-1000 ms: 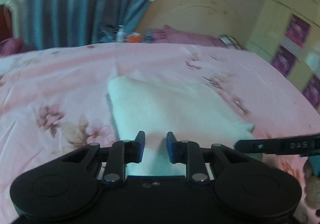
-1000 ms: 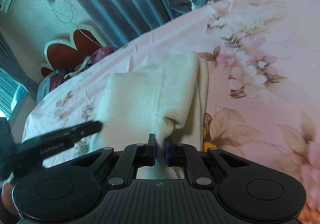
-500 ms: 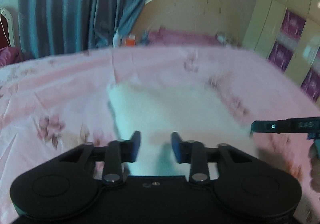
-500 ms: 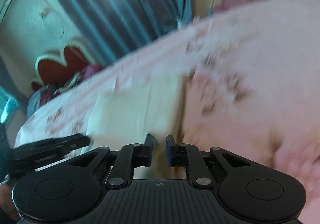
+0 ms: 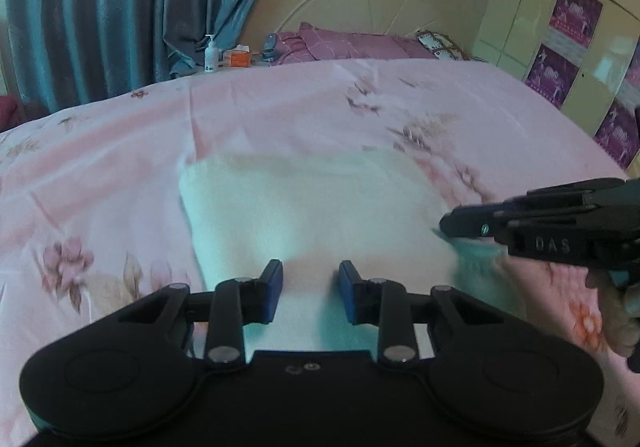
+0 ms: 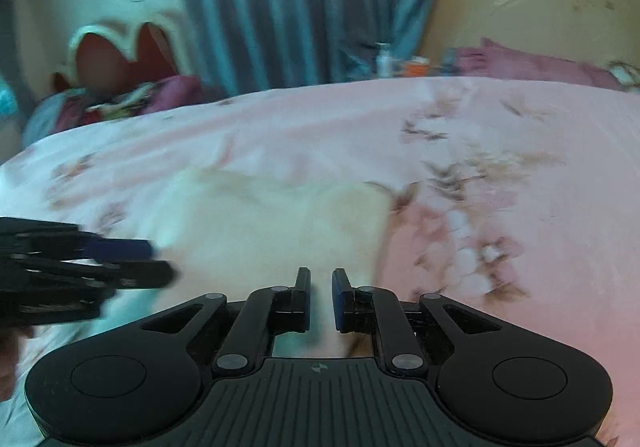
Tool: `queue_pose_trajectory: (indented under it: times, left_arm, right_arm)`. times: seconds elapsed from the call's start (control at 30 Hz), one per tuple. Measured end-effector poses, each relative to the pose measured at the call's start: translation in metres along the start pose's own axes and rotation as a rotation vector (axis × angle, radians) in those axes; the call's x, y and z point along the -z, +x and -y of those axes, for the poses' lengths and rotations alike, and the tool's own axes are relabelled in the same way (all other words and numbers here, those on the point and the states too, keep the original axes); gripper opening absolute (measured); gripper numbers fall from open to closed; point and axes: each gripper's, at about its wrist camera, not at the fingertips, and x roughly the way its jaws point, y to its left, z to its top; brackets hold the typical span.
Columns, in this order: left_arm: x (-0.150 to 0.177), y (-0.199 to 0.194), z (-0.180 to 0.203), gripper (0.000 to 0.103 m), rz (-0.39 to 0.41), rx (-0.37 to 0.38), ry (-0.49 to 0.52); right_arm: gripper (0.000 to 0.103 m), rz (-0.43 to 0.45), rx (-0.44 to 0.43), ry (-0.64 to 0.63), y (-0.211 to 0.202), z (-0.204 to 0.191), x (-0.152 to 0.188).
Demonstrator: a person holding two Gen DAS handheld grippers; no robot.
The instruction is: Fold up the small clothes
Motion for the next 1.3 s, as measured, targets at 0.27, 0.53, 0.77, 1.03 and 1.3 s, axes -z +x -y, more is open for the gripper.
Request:
queue_pose_trajectory:
  times: [0.27,0.53,0.77,1.03,1.3]
  left_arm:
    - [0.057,-0.034,0.030,0.030,0.010,0.009,0.002]
    - [0.093,-0.067,0.035,0.029,-0.011,0.006,-0.003]
    - [0.105,-0.087,0.033,0.029,0.005,-0.004,-0.017]
    - [0.103,-0.083,0.025,0.029,0.008,-0.081,-0.130]
    - [0.111,-0.090,0.021,0.039,0.009,-0.097,-0.177]
  right_arm:
    - [0.012,0.002,-0.030,-0.036,-0.046,-0.021,0.048]
    - [0.012,-0.048,-0.051,-0.092,-0.079,-0.032,0.088]
    - [0.012,-0.133,-0.101,-0.094,-0.080,-0.039,0.116]
    - [0.012,-0.056,-0.109,0.162,-0.073,0.000,0.098]
    - [0.012,-0.016,-0.074,0.056,-0.086,-0.006,0.089]
